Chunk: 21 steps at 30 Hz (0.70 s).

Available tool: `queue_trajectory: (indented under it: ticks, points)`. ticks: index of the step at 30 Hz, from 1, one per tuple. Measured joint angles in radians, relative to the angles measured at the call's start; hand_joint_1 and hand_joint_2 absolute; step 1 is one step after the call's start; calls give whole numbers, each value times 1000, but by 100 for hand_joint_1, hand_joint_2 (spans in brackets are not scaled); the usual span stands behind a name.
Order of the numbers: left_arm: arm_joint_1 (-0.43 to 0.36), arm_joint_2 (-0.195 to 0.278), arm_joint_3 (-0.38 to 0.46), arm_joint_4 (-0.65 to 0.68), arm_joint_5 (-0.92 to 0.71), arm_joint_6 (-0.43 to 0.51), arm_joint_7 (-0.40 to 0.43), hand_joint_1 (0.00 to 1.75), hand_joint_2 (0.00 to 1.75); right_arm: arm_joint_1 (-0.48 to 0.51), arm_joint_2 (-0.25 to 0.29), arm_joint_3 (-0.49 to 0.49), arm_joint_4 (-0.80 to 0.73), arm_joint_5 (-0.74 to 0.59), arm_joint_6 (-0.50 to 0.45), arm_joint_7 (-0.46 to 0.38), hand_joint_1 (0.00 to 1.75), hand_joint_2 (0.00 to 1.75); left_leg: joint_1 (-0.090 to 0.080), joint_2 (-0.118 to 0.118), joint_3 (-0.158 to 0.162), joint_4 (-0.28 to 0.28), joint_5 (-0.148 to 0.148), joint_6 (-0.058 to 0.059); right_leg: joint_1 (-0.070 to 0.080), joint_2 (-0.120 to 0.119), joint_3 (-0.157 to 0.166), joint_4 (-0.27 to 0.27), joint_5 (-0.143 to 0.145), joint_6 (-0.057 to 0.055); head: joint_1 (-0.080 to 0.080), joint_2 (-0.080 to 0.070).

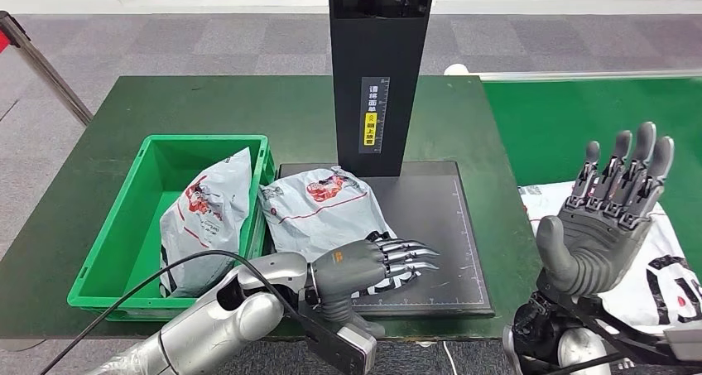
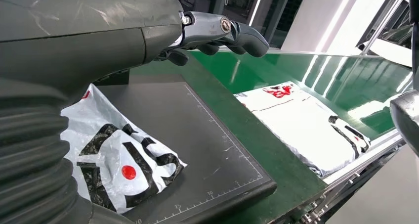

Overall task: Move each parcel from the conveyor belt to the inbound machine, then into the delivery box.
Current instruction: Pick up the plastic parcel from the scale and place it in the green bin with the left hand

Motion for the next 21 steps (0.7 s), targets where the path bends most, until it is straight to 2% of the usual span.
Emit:
queue_trajectory:
  ticks: [6, 10, 17, 21]
  points:
    - [0, -9, -1, 75, -44, 69, 1, 0, 175, -11, -11, 0, 18, -12, 8, 3, 0, 175, 0, 0, 0, 0, 0, 0, 0, 0, 0, 0, 0, 0, 0, 0]
    - [0, -25, 0, 118, -74, 125, 19, 0, 175, -45, -19, 0, 30, -5, 28, 37, 0, 175, 0, 0, 0, 0, 0, 0, 0, 0, 0, 0, 0, 0, 0, 0]
    - [-10, -53, 34, 139, -161, 220, 79, 0, 175, -172, -35, 0, 74, 9, 43, 147, 0, 175, 0, 0, 0, 0, 1, 0, 0, 0, 0, 0, 1, 0, 0, 0]
    - [-32, -74, 62, 143, -200, 235, 98, 0, 175, -259, -50, 0, 135, 7, 68, 192, 0, 175, 0, 0, 0, 1, 1, 0, 0, 0, 0, 0, 2, 0, 0, 0]
